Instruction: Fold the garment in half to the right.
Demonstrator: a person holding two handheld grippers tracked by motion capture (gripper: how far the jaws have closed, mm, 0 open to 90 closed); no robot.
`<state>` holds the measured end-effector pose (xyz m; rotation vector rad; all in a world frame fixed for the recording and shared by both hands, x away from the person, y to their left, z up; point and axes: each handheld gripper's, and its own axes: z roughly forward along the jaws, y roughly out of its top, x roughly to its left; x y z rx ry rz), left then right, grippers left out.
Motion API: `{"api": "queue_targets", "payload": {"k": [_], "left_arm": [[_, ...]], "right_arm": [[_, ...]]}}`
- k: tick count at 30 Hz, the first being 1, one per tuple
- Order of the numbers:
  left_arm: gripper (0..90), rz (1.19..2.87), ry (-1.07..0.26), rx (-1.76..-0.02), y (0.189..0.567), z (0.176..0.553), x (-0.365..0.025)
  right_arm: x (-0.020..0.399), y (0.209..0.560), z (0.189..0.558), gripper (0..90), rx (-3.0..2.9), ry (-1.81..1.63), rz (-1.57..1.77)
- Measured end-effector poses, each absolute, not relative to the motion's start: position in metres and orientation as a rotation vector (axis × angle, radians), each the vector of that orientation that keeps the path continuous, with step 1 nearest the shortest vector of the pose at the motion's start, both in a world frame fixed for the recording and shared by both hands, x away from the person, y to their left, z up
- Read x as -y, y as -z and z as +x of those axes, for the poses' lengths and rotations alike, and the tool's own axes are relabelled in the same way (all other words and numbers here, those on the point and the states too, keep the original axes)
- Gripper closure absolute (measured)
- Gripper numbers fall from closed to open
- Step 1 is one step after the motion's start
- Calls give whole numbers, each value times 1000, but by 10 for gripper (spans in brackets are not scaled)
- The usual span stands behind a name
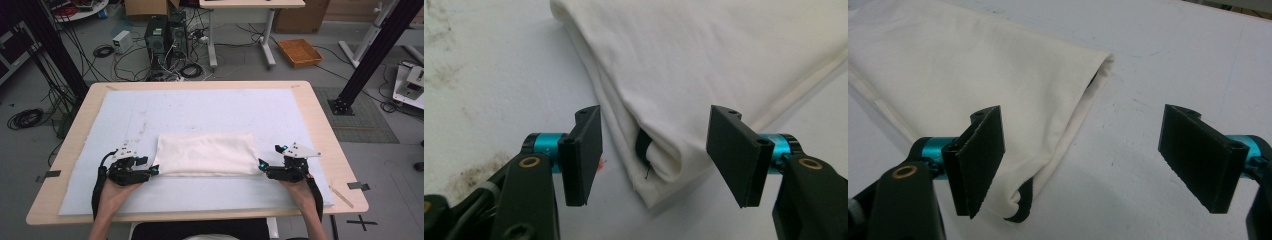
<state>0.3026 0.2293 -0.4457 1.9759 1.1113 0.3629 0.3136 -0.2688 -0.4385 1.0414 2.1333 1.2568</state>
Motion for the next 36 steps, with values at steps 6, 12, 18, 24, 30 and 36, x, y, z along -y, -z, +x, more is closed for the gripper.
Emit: {"api": "queue_targets", "payload": {"k": [6,12,18,24,30,36], "left_arm": [[416,1980,-415,-1130,452,296,-227],[508,1994,-452,-1104,452,289,-223],[577,1998,-429,-1081,452,289,-223],[665,2002,-406,-1057,452,289,-223],[754,1983,-337,-1062,453,292,-227],[780,1991,-345,-1048,453,292,-227]], "right_arm": [[268,436,312,186,-2129,-1254,1035],[263,430,311,185,-2130,-1262,1012],[248,418,313,186,-2161,-1281,979],[220,410,330,187,-2230,-1280,957],[177,401,354,188,-2313,-1275,902],[122,393,376,250,-2418,-1313,818]]}}
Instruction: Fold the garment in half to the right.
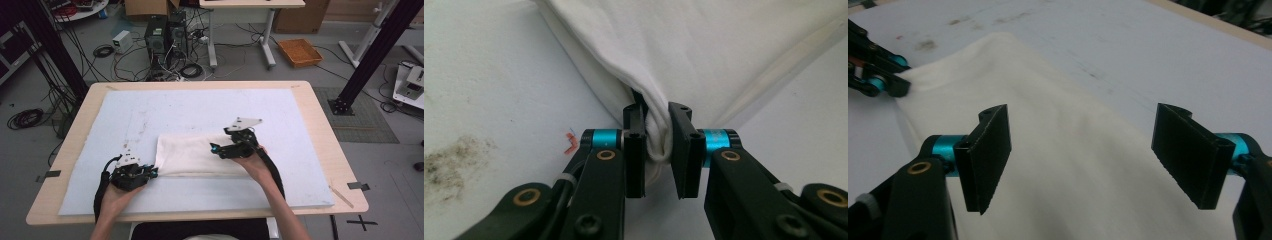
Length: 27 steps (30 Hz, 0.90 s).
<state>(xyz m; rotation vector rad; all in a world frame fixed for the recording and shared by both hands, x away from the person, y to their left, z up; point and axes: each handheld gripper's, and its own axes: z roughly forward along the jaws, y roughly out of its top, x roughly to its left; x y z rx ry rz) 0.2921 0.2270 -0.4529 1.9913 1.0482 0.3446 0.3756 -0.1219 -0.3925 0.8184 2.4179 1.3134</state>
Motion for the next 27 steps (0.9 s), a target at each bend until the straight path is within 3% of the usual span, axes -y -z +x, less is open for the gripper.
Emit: {"api": "queue_targets", "payload": {"k": [14,19,27], "left_arm": [[778,1998,-365,-1043,453,291,-226],[777,1991,-360,-1047,453,291,-226],[777,1991,-362,-1047,453,291,-226]], "right_arm": [[-14,396,427,333,-2582,-1363,739],[-39,409,439,391,-2624,-1309,729],[-54,427,447,395,-2667,-1232,701]]}}
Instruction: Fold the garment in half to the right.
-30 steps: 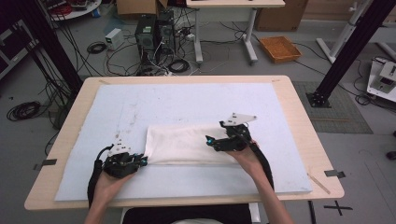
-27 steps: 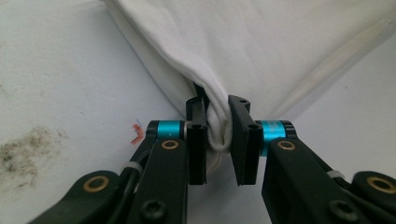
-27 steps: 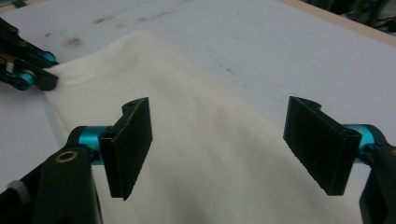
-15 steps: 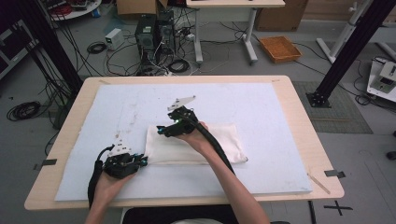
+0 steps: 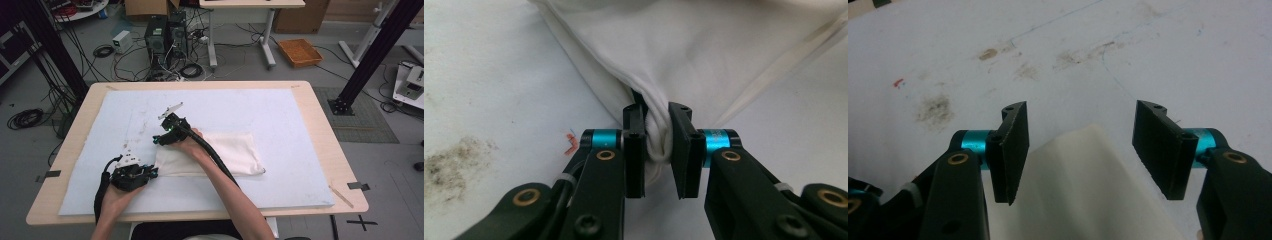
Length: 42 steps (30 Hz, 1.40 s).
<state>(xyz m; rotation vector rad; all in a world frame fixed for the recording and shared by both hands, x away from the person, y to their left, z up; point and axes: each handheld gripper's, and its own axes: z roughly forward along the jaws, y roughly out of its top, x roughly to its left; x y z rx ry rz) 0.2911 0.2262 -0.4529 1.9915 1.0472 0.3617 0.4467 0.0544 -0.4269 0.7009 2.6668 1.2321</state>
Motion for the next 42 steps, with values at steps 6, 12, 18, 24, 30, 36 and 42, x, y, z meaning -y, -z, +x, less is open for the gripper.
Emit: {"api": "queue_targets", "payload": {"k": [6,12,18,24,30,36,42], "left_arm": [[777,1993,-360,-1046,453,291,-226],[777,1991,-360,-1046,453,291,-226],[776,1988,-358,-1049,453,291,-226],[775,1984,-351,-1052,453,291,-226],[770,1985,-352,-1053,453,291,-226],[763,1986,-336,-1054,453,292,-227],[759,1987,-337,-1055,453,292,-227]], "right_arm": [[-57,440,451,400,-2695,-1215,713],[-61,447,451,445,-2702,-1131,666],[-61,448,449,459,-2692,-1126,664],[-62,448,449,538,-2680,-1124,632],[-63,447,447,602,-2679,-1121,636],[-65,446,445,729,-2684,-1110,607],[-67,446,443,790,-2687,-1105,588]]}}
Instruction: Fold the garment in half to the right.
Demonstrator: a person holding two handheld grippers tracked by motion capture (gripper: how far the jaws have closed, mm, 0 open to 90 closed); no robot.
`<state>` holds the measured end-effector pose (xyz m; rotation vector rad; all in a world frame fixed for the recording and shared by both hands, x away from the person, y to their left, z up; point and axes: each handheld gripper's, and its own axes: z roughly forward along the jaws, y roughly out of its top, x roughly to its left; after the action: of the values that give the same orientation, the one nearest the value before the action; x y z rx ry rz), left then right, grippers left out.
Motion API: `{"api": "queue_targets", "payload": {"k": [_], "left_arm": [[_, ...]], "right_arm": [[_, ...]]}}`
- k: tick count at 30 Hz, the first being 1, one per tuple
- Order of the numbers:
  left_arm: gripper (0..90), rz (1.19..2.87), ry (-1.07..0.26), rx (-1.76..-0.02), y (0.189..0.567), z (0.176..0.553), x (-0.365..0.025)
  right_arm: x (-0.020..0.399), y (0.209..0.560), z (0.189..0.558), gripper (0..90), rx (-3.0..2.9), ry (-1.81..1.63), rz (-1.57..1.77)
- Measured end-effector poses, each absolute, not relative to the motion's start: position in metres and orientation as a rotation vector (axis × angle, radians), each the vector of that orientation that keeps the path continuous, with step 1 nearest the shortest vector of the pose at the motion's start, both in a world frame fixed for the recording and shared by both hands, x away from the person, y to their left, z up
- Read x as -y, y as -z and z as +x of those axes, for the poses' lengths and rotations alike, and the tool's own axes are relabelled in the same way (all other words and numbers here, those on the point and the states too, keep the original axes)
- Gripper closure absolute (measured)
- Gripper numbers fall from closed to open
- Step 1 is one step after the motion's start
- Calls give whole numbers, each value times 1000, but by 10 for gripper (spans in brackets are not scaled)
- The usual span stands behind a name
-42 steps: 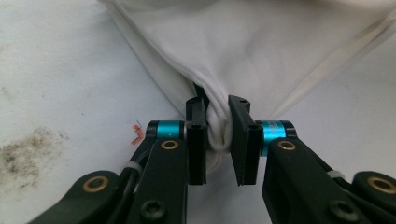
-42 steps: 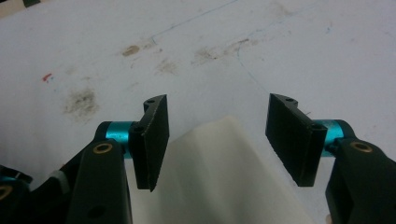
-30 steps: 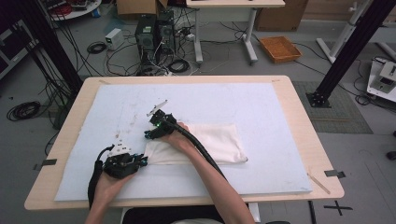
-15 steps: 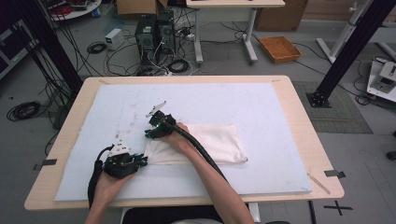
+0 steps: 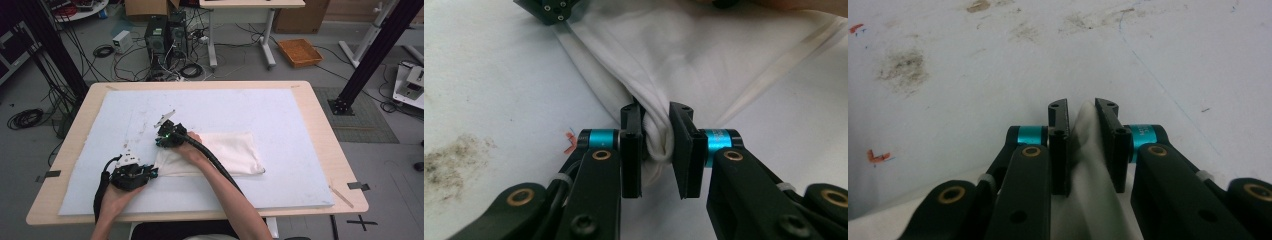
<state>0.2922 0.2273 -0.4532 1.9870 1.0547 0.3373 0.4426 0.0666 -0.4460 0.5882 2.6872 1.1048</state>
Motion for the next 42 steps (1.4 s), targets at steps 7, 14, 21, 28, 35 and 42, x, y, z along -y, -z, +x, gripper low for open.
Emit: {"api": "queue_targets", "payload": {"k": [7,14,21,28,35,42], "left_arm": [[752,1978,-327,-1062,454,293,-228],[760,1974,-324,-1066,453,293,-229],[795,1968,-342,-1056,453,291,-228],[799,1948,-329,-1048,452,291,-231],[799,1944,-330,-1037,449,290,-233],[800,1922,-349,-1035,440,287,-242]], "right_arm": [[-61,448,449,829,-2707,-1173,630],[-62,448,448,839,-2698,-1163,621],[-63,446,446,840,-2695,-1152,614],[-62,441,445,841,-2688,-1157,594],[-62,437,444,841,-2680,-1178,599],[-65,429,443,841,-2663,-1211,594]]}}
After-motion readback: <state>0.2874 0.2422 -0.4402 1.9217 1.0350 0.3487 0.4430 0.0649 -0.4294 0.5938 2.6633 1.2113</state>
